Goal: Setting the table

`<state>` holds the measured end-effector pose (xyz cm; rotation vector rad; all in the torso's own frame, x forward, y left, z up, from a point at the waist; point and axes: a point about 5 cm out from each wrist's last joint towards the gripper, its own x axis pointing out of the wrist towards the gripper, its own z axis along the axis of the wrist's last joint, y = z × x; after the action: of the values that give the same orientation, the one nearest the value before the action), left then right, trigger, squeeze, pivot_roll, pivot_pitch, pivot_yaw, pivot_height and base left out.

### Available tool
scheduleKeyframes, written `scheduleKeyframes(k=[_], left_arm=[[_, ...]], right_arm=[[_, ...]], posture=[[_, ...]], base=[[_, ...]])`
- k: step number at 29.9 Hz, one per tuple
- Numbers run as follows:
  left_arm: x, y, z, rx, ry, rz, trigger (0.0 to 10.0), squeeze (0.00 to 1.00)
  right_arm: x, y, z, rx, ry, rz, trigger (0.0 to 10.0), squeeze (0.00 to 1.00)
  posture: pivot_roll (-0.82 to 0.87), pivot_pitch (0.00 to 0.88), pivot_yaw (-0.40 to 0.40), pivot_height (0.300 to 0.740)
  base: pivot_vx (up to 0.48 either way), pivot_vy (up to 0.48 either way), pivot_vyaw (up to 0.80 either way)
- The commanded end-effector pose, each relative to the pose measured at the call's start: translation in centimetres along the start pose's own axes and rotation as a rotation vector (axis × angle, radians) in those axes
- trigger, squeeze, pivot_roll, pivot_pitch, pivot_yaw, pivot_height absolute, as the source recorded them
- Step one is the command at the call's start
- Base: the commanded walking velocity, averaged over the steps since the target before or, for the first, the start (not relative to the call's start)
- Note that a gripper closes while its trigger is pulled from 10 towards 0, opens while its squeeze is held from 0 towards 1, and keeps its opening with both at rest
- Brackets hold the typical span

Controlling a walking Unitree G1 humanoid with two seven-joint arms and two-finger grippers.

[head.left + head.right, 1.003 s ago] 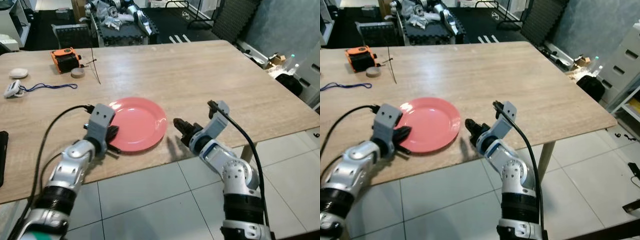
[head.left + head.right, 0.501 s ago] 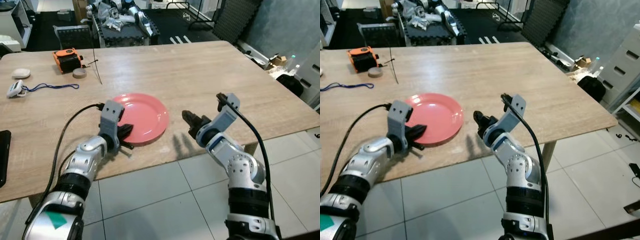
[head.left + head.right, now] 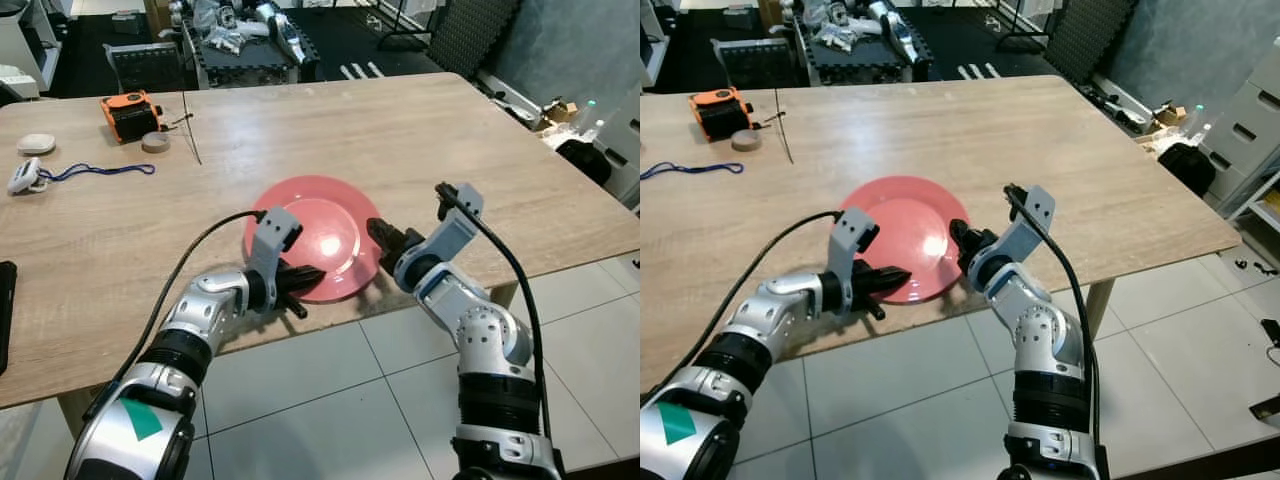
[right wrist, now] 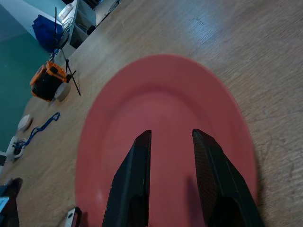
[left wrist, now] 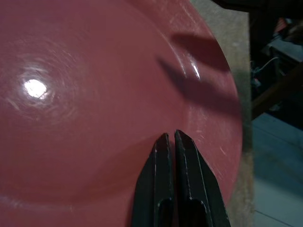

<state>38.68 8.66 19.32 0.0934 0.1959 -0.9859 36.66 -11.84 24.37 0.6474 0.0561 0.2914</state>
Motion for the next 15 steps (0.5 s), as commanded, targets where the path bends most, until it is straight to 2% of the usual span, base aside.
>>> scheduleKeyframes(k=[1,4,6,7,8,9,12,14,15], left_arm=[[0.2,-0.6,-2.7,-0.056,0.104,-0.033,10.0,0.0],[0.1,-0.7,-3.1,-0.064,0.114,-0.043,10.0,0.0],[-0.5,-0.9,-4.4,-0.078,0.141,-0.061,10.0,0.0],[-0.5,-0.9,-4.4,-0.078,0.141,-0.061,10.0,0.0],[-1.0,-1.1,-5.7,-0.09,0.169,-0.062,10.0,0.0],[-1.2,-1.1,-6.1,-0.097,0.175,-0.055,10.0,0.0],[-1.3,-1.1,-6.3,-0.107,0.175,-0.052,10.0,0.0],[-1.3,-1.0,-6.4,-0.111,0.172,-0.049,10.0,0.0],[-1.3,-1.0,-6.4,-0.111,0.172,-0.049,10.0,0.0]], right_arm=[[0.1,-0.2,0.4,-0.001,-0.013,-0.015,10.0,0.0],[0.1,-0.4,0.7,-0.005,-0.03,-0.024,10.0,0.0],[0.1,-0.7,1.8,-0.03,-0.078,-0.046,10.0,0.0],[0.1,-0.7,1.8,-0.03,-0.078,-0.046,10.0,0.0],[0.0,-0.8,3.1,-0.056,-0.139,-0.058,10.0,0.0],[0.0,-0.9,3.6,-0.068,-0.163,-0.063,10.0,0.0],[0.0,-1.0,4.0,-0.074,-0.181,-0.067,10.0,0.0],[-0.1,-1.8,4.6,-0.134,-0.195,-0.095,10.0,0.0],[-0.1,-1.8,4.6,-0.134,-0.195,-0.095,10.0,0.0]], posture=[[-0.09,0.257,0.018,0.74],[-0.09,0.256,0.019,0.74],[-0.09,0.255,0.018,0.74],[-0.09,0.255,0.018,0.74],[-0.09,0.253,0.008,0.74],[-0.09,0.253,0.008,0.74],[-0.09,0.252,0.006,0.74],[-0.1,0.25,0.004,0.74],[-0.1,0.25,0.004,0.74]], base=[[0.0,0.0,0.0],[0.0,0.0,0.0],[0.0,0.0,0.0],[0.0,0.0,0.0],[0.0,0.0,0.0],[0.0,0.0,0.0],[0.0,0.0,0.0],[0.0,0.0,0.0],[0.0,0.0,0.0]])
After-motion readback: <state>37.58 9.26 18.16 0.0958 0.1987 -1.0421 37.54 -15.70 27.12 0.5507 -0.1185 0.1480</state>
